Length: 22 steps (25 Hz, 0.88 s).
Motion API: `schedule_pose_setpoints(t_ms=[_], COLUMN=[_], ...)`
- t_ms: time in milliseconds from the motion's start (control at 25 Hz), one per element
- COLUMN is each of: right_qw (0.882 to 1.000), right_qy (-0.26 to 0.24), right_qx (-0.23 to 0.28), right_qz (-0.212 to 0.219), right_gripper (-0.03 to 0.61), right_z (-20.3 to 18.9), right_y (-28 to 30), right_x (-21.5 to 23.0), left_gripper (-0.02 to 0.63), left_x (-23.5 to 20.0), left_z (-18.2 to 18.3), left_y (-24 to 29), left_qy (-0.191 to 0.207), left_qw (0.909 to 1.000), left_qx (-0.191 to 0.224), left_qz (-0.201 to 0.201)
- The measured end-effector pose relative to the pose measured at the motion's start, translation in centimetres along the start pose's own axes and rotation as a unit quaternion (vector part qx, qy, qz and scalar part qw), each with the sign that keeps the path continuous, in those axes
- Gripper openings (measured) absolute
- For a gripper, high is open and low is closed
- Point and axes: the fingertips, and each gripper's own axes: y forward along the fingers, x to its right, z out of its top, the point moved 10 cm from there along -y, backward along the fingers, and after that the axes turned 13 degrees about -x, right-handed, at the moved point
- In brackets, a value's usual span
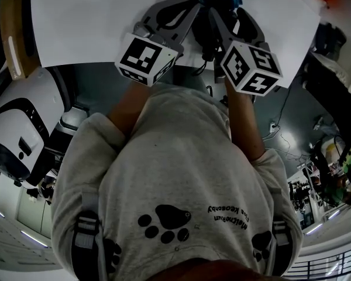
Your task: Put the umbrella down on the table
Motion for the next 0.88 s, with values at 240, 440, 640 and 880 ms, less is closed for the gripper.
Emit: schedule_pose_setpoints(t_ms=[240, 440, 640, 880], right_qw=[1.0, 0.999, 0.997, 0.993], right_qy=[-0.019, -0.035, -0.05, -0.054], right_qx=[0.009, 0.028, 0.053, 0.099], right_qz=[0.001, 0.005, 0.004, 0.019], right_gripper=[0.284, 0.282, 0.131, 0.051], right_z=[0.3, 0.4, -0.2, -0.9], right_y=[-1.6, -3.6, -5.9, -9.1], right_x=[-0.8, -1.4, -1.7, -2.3], left_gripper=[0.018, 0.018, 0.018, 0.018], left_x=[1.3, 3.1, 5.4, 8.0], left_z=[1.0, 1.6, 1.9, 2.3], left_y=[-1.4, -3.0, -4.2, -5.7], left_qy=[0.009, 0.017, 0.025, 0.046], left_qw=[0.9999, 0.9997, 0.9993, 0.9981], left_qx=[0.007, 0.016, 0.025, 0.038], left_qz=[0.005, 0.01, 0.014, 0.017])
